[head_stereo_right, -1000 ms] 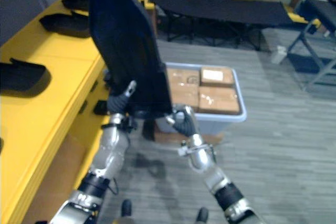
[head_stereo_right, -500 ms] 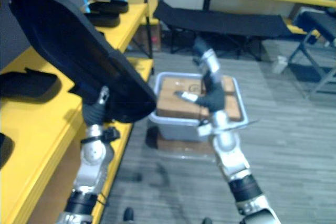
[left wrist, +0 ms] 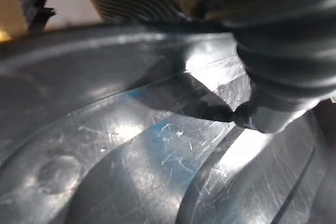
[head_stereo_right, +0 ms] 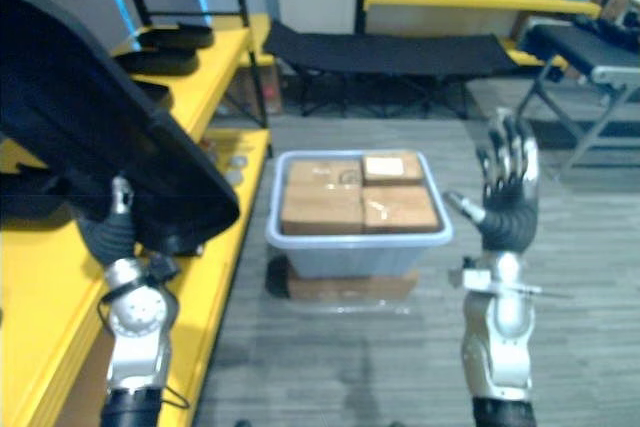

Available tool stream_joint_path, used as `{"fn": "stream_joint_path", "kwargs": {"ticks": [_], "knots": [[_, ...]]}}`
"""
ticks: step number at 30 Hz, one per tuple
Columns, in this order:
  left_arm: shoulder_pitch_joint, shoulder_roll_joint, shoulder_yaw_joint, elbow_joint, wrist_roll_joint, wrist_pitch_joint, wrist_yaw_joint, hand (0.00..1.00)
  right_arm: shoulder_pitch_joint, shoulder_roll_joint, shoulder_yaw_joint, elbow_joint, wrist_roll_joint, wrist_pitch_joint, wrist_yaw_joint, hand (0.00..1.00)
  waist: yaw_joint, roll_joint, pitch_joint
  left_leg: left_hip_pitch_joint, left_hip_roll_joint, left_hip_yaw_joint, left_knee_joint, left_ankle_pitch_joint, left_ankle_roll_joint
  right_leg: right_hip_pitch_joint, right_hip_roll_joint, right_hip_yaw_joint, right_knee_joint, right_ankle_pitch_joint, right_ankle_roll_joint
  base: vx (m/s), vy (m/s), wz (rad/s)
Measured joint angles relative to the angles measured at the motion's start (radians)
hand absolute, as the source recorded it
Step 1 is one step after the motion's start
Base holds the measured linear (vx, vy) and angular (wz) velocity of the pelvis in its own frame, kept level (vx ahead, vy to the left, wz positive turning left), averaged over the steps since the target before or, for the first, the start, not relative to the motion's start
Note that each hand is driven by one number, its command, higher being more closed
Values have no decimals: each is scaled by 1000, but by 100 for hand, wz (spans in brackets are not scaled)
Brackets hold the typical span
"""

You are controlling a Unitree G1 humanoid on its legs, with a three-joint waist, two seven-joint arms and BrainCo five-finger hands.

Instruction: Walk over and take plastic housings, then place them on the shelf

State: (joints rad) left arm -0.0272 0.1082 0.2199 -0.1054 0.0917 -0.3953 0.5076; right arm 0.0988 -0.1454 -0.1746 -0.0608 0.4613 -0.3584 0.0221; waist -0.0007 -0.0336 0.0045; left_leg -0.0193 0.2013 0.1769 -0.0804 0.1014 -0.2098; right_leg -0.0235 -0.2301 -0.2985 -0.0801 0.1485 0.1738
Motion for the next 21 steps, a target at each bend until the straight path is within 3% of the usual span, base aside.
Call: {"fn": "stream_joint_path", "kwargs": {"ticks": [4,8,14,17,18,19,21], "knots": [[97,-1,7,-121,3,-3,-4,100,89,78,10,58,-6,14,7,0,-2,4,0,1,0,-1,0,-6,2,4,0,-1,0,0,0,14,2,2],[150,-1,26,-208,6,-14,-38,100,90,80,9,43,-30,-2,24,0,15,6,-1,2,0,-6,0,-10,4,8,-1,-5,0,-13,-3,-15,0,2],[165,0,87,-276,3,-10,-38,100,39,57,27,28,-24,-17,88,0,37,32,-11,-3,-3,-47,0,-11,4,34,-2,-50,0,-23,-2,-1,-5,20],[195,-1,158,-305,24,9,1,100,11,41,105,31,-23,-13,126,0,74,41,-11,-22,-4,-113,0,-5,-2,66,1,-116,0,-34,-3,59,-29,64],[225,-1,237,-305,46,27,31,100,-15,41,184,38,-24,-6,134,0,110,42,-11,-36,-6,-160,3,-2,0,96,4,-167,0,-36,5,65,-34,66],[229,-1,253,-305,46,30,35,100,-21,41,200,43,-24,-6,134,0,116,41,-11,-39,-8,-173,4,-2,0,100,4,-175,0,-39,6,103,-39,94],[278,-6,348,-303,70,48,70,100,-66,45,278,80,-27,-3,129,0,159,38,-9,-55,-18,-234,11,-2,0,135,4,-237,0,-49,12,85,-28,89]]}}
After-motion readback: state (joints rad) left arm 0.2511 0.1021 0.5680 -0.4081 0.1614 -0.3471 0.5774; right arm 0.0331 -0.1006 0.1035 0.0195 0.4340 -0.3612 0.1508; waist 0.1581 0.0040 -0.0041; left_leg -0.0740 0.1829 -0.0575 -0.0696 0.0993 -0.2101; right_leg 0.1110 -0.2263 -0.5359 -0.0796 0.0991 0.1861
